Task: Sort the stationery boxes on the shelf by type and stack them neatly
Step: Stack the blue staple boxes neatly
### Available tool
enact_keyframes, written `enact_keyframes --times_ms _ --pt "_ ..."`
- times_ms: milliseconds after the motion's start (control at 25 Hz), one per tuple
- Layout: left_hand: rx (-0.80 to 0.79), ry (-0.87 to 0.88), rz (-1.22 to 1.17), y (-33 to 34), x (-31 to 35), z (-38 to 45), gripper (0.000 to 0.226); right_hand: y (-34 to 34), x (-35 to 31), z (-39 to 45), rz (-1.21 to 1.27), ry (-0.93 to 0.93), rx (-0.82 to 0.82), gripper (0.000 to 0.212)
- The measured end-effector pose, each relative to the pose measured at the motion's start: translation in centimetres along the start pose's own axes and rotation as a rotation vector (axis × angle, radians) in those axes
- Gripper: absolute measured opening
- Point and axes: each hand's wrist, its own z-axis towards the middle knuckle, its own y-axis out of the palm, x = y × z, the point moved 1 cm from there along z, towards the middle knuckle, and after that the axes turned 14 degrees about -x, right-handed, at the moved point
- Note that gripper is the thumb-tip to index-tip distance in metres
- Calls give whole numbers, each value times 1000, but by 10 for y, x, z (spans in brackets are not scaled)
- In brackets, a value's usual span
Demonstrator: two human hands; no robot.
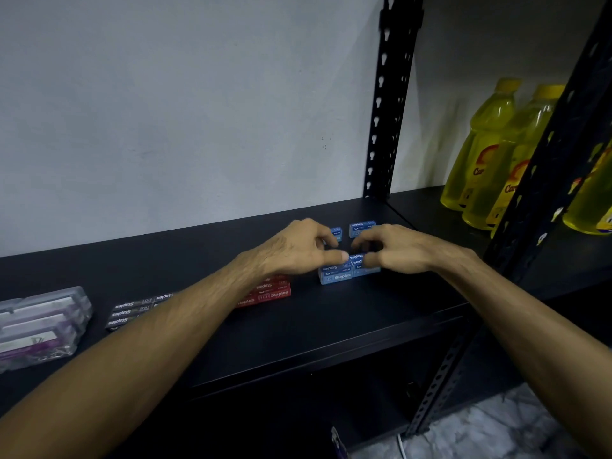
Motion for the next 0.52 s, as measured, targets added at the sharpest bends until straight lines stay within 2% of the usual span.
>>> enact_keyframes --times_ms 80,160,240,360,520 --pt "96 1 -29 -10 -4 5 26 -8 4 5 0 1 89 34" --pt "173 -15 -35 -16 -8 14 17 -14 9 16 -56 7 247 31" --pt "199 -41 -25 -18 -12 26 24 -18 11 28 -137 54 356 34" --pt "138 -84 7 -15 -15 41 41 -20 11 44 -197 138 316 40" --pt "68 -102 71 -8 -19 57 33 -23 13 56 -184 123 251 39"
